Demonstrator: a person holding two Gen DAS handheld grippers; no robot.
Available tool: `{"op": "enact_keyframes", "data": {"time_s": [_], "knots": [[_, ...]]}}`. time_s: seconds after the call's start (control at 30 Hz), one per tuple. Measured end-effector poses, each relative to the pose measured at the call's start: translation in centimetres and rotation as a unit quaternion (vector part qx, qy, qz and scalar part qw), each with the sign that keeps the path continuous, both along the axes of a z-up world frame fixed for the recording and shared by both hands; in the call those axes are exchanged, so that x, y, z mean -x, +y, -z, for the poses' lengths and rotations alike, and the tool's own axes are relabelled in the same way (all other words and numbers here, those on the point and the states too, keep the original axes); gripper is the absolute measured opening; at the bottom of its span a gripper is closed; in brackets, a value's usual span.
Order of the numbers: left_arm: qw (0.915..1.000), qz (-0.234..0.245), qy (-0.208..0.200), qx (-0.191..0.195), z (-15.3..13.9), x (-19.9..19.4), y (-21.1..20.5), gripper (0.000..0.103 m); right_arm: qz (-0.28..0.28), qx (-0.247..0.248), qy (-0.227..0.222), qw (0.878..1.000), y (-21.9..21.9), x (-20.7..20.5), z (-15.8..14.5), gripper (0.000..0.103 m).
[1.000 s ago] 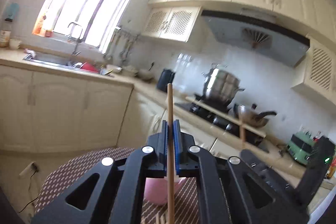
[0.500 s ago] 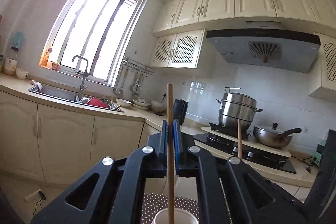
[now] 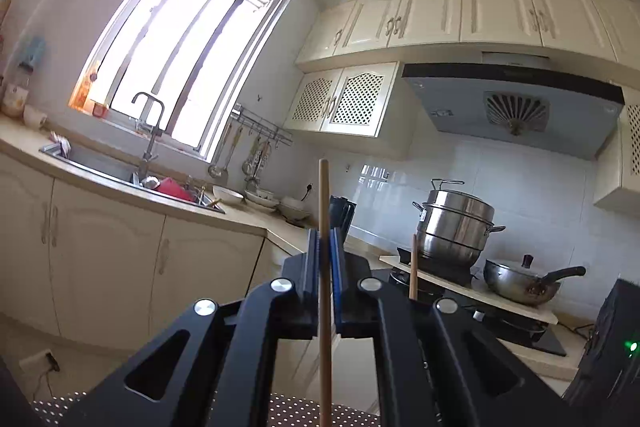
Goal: Organize utensils
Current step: 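Lift both held chopsticks and lower them into the pink cup with both tools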
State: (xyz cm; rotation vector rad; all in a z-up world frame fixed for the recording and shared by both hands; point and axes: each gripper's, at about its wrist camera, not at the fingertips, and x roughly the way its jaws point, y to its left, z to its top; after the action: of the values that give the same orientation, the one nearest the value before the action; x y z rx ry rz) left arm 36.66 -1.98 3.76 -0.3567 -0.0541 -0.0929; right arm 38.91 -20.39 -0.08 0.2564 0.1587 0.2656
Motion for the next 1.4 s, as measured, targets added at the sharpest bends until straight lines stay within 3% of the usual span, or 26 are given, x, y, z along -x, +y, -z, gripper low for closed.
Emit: {"op": "enact_keyframes", "data": {"time_s": [0.2,0.4,0.8,1.0,1.3,1.33,1.4], "knots": [[0.9993,0.028,0.014,0.020,1.0,-1.3,1.5,0.005,-0.009,-0.035,-0.005,0.999,-0.8,-1.0,-0.3,0.006],[0.9993,0.034,0.013,-0.001,1.8,-2.0,0.9,0.005,-0.009,-0.039,-0.045,0.998,-0.9,-0.5,-1.9,0.006],[0.9975,0.047,0.051,-0.016,3.9,-3.0,0.6,0.005,-0.032,0.011,0.016,0.999,-1.0,0.1,0.8,0.006],[0.9958,0.055,0.042,-0.059,4.4,-1.3,-0.5,0.006,-0.061,0.031,0.052,0.996,-1.2,1.5,2.0,0.006],[0.9905,0.069,0.067,-0.099,5.4,1.0,0.1,0.006,-0.081,0.058,0.089,0.991,-1.3,2.5,3.3,0.007],[0.9894,0.067,0.069,-0.109,5.5,1.2,0.0,0.008,-0.079,0.063,0.087,0.991,-1.3,2.8,3.3,0.007],[0.9877,0.061,0.069,-0.127,5.5,1.8,-0.1,0.024,-0.079,0.061,0.093,0.991,-1.5,3.2,3.2,0.007]]}}
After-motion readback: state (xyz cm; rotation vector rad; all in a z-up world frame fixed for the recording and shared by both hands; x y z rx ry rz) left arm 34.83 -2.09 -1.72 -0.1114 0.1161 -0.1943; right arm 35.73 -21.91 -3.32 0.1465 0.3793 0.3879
